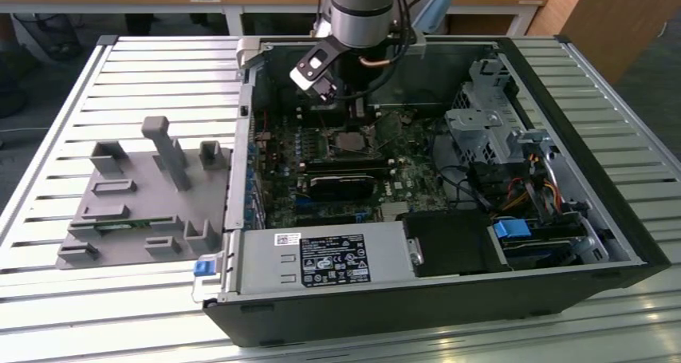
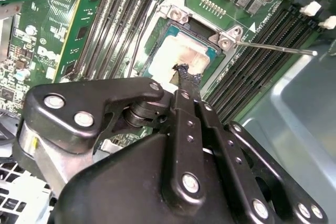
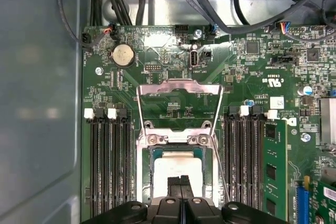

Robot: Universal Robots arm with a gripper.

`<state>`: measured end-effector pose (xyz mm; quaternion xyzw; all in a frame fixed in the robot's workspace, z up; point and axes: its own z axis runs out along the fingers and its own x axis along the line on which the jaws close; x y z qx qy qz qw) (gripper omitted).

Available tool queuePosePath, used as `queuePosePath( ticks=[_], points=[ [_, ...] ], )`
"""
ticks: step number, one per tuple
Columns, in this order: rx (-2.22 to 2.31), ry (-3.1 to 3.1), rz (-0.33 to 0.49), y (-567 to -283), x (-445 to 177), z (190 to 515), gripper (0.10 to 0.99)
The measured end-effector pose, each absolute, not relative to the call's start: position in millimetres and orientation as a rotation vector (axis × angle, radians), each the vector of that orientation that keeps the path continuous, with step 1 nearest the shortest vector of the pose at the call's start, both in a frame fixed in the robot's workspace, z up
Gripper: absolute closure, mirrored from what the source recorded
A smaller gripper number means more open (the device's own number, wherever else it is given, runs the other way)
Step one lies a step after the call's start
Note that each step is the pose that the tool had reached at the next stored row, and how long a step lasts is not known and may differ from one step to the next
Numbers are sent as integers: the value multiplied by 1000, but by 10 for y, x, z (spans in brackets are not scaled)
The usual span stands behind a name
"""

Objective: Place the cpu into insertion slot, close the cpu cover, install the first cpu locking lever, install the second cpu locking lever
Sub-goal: 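Close the cpu cover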

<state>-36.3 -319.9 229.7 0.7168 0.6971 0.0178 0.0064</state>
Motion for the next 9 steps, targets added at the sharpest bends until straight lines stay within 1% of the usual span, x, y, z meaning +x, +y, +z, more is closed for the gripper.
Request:
queuePosePath(
  ticks=[9],
  points=[
    [2245,2183,54,-3199,-363,2505,980]
  ],
)
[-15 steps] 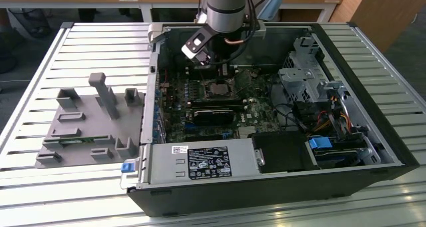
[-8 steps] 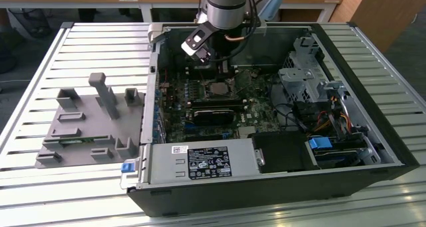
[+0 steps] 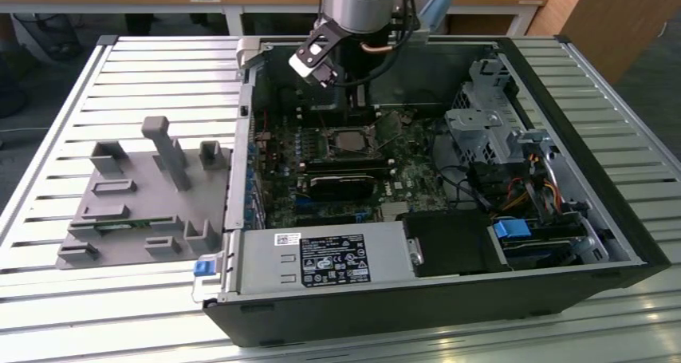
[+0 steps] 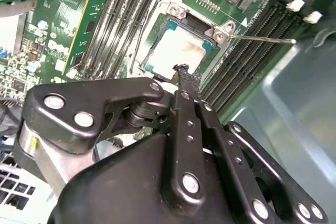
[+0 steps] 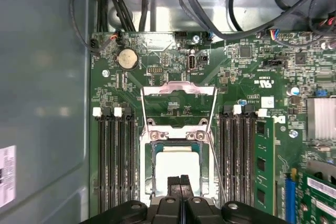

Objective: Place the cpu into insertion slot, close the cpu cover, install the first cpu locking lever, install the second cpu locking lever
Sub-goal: 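Close the cpu cover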

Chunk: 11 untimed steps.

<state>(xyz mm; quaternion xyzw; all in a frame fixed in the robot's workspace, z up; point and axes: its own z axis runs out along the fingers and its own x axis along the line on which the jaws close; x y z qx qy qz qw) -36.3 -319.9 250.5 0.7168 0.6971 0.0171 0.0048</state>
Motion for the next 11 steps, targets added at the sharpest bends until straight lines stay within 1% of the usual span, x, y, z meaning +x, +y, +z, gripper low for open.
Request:
queuePosePath(
  ticks=[5,11],
  points=[
    [2246,2184,52,-3199,-363,2651,980],
    [2247,2185,51,-3279,-362,2661,980]
  ],
)
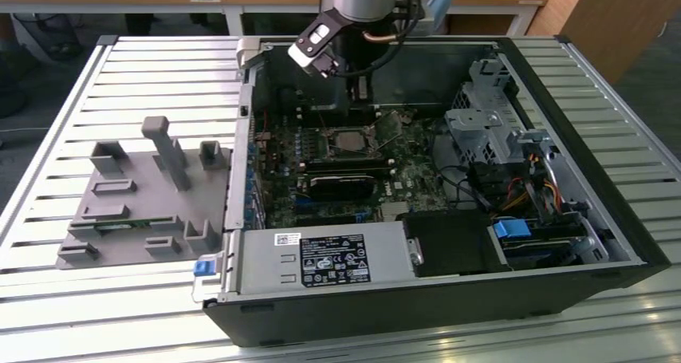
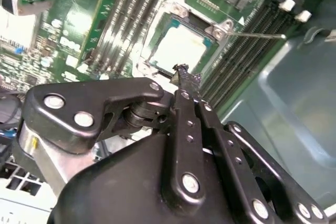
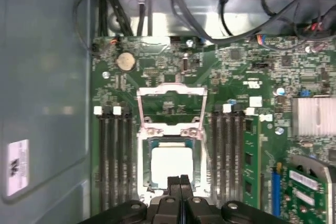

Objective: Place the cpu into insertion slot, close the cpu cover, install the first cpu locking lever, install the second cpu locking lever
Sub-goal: 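Close the cpu cover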

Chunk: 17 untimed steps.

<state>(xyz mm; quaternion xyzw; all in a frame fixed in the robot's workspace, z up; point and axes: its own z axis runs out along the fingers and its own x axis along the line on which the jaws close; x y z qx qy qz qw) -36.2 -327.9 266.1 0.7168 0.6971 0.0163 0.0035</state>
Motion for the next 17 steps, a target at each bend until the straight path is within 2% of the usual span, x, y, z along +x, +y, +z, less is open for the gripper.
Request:
queuePosePath(
  ticks=[5,17],
  points=[
    [2249,2187,48,-3392,-338,2661,980],
    [2254,2207,29,-3392,-71,2635,980]
  ],
)
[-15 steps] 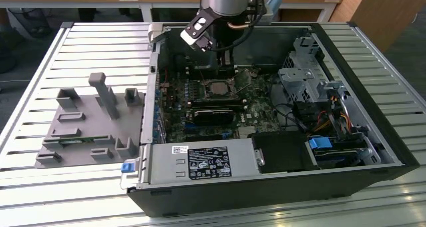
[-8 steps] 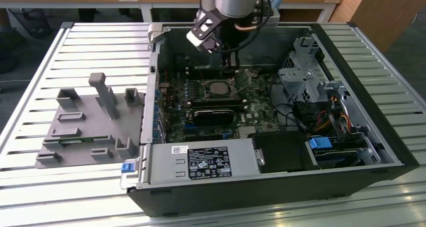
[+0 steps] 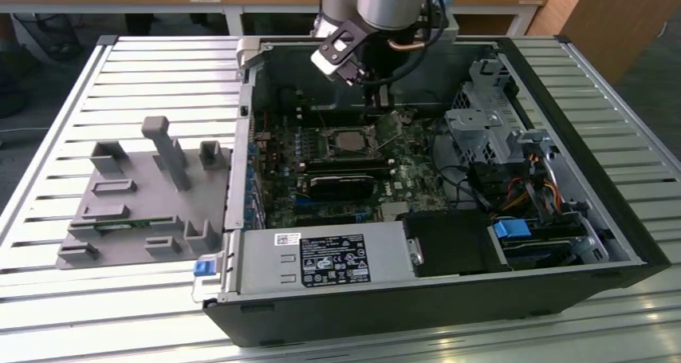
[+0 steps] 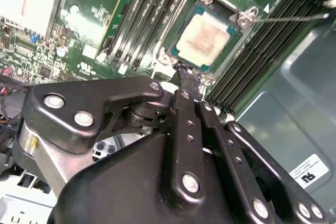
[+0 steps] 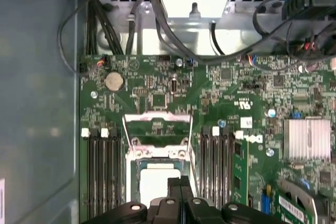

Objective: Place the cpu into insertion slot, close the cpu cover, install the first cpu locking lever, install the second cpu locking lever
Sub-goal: 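Close the cpu cover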

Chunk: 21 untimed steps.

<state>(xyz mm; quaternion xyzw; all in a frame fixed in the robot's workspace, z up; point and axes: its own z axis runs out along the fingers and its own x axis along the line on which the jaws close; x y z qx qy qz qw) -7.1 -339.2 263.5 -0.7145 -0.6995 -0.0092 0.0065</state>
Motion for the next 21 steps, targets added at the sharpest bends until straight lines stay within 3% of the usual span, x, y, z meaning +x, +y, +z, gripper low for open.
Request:
queuePosePath(
  ticks=[21],
  points=[
    [-2206,-2218,-29,-3263,267,2599,980]
  ],
)
